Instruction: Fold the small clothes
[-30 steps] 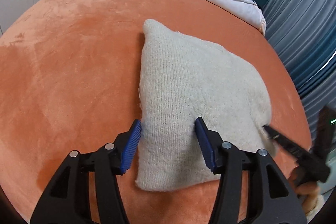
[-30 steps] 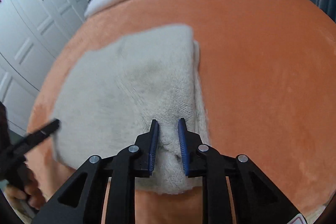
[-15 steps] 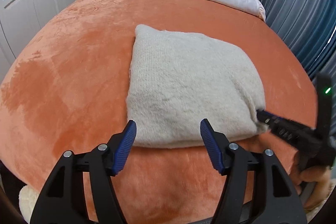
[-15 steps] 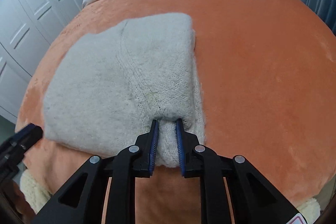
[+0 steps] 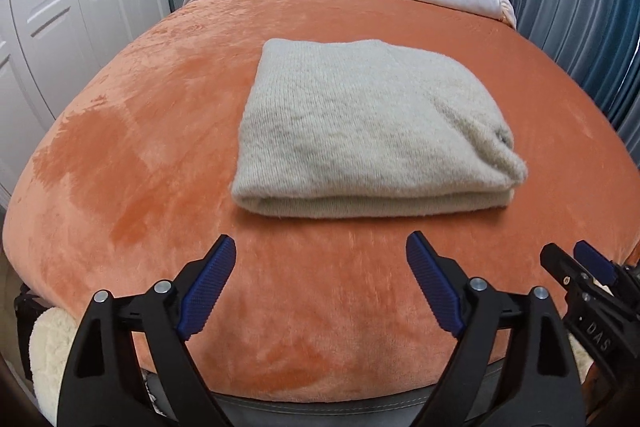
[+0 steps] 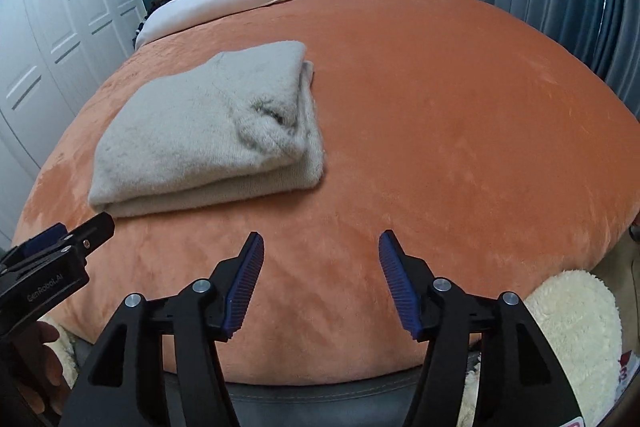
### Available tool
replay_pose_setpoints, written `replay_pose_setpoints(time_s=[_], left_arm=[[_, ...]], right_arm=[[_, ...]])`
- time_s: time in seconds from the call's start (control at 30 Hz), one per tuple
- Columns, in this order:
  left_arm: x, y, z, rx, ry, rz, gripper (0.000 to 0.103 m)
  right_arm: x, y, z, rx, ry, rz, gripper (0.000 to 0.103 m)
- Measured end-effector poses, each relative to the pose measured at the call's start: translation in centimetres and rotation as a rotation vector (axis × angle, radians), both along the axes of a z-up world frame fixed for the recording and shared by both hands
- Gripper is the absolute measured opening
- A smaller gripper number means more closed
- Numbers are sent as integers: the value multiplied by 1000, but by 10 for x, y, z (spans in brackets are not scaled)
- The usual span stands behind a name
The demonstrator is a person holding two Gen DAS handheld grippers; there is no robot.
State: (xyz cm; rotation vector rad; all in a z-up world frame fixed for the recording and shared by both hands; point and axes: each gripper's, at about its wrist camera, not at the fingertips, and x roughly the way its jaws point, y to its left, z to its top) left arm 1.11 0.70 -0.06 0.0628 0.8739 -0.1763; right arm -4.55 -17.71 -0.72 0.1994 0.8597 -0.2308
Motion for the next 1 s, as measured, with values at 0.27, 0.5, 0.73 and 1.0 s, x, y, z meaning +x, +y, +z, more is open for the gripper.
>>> replay_pose_setpoints(time_s=[0.27,0.5,0.73,1.0], left_arm=[[-12,-6,-28,58,-26,-4,85],[-14,-10,-45,79,-22,-21,85],[-12,-11,-53,111,-29,-4,85],[-9,-3,-53,85,-28,43,85]], right_arm=[[-1,24,-34,-68,-29,45,71],[1,30,-44,-23,-22,32,74],[2,36,-51,-38,-20,28,74],[2,53,-53,-61,-22,15,75]])
